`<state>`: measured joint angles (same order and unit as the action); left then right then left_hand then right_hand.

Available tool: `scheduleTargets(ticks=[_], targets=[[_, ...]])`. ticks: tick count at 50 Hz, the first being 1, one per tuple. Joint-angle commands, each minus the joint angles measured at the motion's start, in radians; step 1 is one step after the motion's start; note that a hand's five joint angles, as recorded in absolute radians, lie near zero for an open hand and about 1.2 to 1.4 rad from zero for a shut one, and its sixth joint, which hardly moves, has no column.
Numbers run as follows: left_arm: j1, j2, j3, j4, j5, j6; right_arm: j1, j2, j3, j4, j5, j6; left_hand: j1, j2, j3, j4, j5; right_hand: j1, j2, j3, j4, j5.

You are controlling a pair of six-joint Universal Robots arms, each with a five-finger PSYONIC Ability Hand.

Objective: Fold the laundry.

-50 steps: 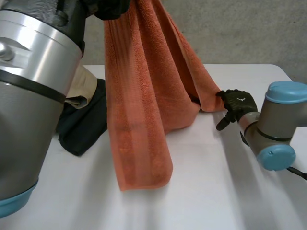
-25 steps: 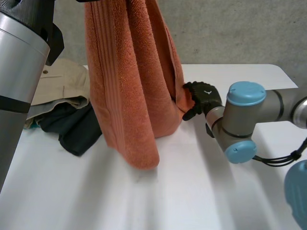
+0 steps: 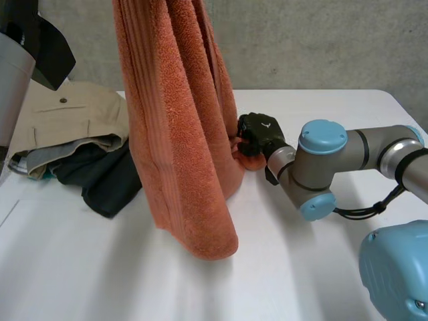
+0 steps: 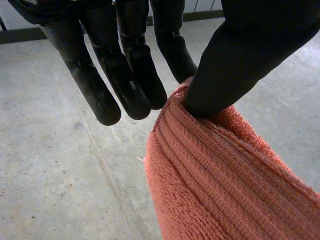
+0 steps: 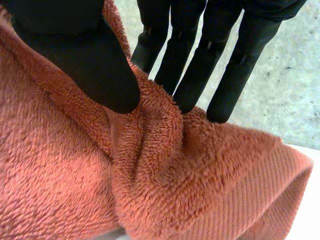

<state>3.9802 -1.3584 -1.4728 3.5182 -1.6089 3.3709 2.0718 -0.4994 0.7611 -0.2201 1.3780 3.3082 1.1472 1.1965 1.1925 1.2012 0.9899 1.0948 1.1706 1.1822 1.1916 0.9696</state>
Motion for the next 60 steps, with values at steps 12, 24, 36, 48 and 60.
scheduleTargets(ticks=[12, 24, 36, 48, 60], targets=[[0.321, -0.086, -0.095, -0.016, 0.024, 0.004, -0.323, -0.694, 0.259, 0.407, -0.165, -0.619, 0.249, 0.200, 0.204, 0.195, 0.232, 0.302, 0.226, 0.214, 0.205, 0.252], [0.359, -0.465, -0.116, -0.090, 0.102, 0.067, -0.464, -0.783, 0.305, 0.815, -0.162, -0.998, 0.249, 0.200, 0.204, 0.195, 0.232, 0.302, 0.226, 0.214, 0.205, 0.252], [0.355, -0.729, 0.334, -0.091, 0.093, 0.283, -0.461, -0.620, 0.184, 0.511, -0.070, -0.954, 0.249, 0.200, 0.204, 0.195, 0.232, 0.302, 0.226, 0.214, 0.205, 0.252], [0.381, -0.755, 0.686, 0.439, 0.095, 0.286, -0.446, -0.647, 0.090, -0.260, 0.021, -0.677, 0.249, 0.200, 0.204, 0.195, 0.232, 0.302, 0.226, 0.214, 0.205, 0.252], [0.387, -0.763, 0.410, 0.312, 0.099, 0.285, -0.450, -0.608, 0.193, -0.199, -0.074, -0.674, 0.249, 0.200, 0.204, 0.195, 0.232, 0.302, 0.226, 0.214, 0.205, 0.252]])
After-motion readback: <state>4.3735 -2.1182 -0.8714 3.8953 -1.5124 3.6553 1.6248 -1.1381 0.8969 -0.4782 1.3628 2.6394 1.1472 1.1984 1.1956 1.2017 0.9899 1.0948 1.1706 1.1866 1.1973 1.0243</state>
